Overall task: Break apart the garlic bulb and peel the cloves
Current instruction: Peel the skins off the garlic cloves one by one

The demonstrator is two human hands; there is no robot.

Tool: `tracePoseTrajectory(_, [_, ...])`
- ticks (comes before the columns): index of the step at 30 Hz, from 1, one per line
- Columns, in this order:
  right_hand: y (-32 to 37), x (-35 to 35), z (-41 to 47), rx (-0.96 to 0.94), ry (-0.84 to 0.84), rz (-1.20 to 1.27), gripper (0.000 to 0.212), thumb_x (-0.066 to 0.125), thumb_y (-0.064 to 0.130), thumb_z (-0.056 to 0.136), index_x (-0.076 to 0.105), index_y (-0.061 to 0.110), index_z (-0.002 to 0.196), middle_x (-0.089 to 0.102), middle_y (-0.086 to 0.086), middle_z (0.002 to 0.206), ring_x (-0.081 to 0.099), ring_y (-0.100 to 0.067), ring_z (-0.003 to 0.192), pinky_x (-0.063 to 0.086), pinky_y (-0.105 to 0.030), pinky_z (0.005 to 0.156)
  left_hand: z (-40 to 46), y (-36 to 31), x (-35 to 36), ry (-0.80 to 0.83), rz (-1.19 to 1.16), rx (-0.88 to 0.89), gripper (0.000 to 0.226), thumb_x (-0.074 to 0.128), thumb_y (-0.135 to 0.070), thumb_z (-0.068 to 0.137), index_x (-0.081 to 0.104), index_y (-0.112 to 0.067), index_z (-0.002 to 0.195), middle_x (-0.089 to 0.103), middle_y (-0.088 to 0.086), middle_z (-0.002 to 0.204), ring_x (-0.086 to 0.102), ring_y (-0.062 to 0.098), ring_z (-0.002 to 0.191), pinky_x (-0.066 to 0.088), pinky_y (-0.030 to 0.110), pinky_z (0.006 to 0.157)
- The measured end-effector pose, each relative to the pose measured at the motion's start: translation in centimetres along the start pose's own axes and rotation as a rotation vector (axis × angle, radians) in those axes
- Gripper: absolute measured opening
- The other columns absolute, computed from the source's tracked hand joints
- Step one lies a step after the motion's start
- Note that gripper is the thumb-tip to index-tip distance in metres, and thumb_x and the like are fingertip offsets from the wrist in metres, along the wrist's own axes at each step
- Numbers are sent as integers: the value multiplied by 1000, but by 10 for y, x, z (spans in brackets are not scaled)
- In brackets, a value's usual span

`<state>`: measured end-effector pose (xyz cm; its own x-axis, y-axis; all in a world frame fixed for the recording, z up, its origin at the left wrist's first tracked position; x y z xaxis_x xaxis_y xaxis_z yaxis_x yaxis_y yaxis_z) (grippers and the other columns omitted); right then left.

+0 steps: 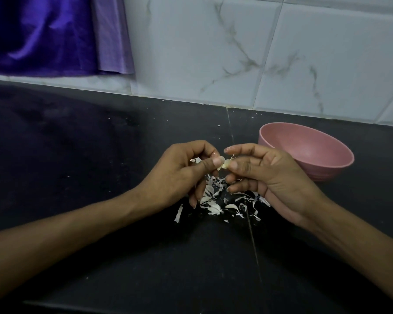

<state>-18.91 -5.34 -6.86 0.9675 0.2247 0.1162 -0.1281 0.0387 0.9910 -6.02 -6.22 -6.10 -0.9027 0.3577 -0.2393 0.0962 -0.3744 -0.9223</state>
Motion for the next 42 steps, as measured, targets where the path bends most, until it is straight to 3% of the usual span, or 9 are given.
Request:
tracePoseTrajectory(8, [-2,-6,-2,-13,-74,-12,23,70,11,74,71,0,93,72,-14,80,69,-18,67,58,-24,59,-3,-5,1,-28,191,108,13,57,-27,96,60,-16,88,56,7,44,51,18,34,43,24,40])
tracePoseTrajectory(16, [3,4,-5,-57,5,-103,21,69,12,75,76,8,95,76,-10,90,71,-19,77,59,-26,64,-1,-1,-3,-45,198,71,13,56,-24,97,62,-15,90,55,5,44,53,23,37,46,28,39])
tracePoseTrajectory(26, [10,7,-7,-116,7,-272,22,70,11,79,75,9,100,76,-7,84,72,-15,75,59,-26,66,0,3,-3,-29,156,0,16,57,-24,97,62,-17,84,53,5,44,51,24,39,45,29,42])
tracePoseTrajectory(30, [11,6,-7,-100,3,-255,18,66,-2,84,76,8,96,75,-12,81,70,-17,70,59,-24,65,1,5,0,4,88,-41,18,56,-22,98,61,-13,84,53,9,46,48,23,37,42,26,43])
tracePoseTrajectory(32, [10,4,-6,-78,-9,-236,19,65,-5,85,77,7,93,73,-16,80,70,-18,69,60,-26,65,0,3,3,28,48,-55,18,54,-19,98,59,-8,84,54,2,45,47,17,34,39,22,40])
tracePoseTrajectory(35, [9,3,-6,-51,-6,-227,18,64,-5,85,77,5,92,73,-19,80,70,-21,69,61,-29,66,-2,0,7,64,-18,-81,17,52,-12,98,55,-4,84,57,-3,47,46,9,33,39,21,36])
tracePoseTrajectory(42, [9,4,-7,-27,4,-200,17,64,-5,85,78,4,90,72,-19,79,69,-21,67,60,-28,63,-1,3,10,93,-141,-134,16,51,-9,97,55,-2,83,57,-3,49,46,10,35,41,22,36])
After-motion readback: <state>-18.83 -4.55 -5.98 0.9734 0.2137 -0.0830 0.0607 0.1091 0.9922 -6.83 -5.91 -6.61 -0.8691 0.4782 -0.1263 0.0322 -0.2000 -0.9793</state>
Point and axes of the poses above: each hand's wrist, its own z-axis towards the middle knuckle, its own x-axis out of the palm, y = z × x, the point moved 9 cm from there along z, towards the middle knuckle
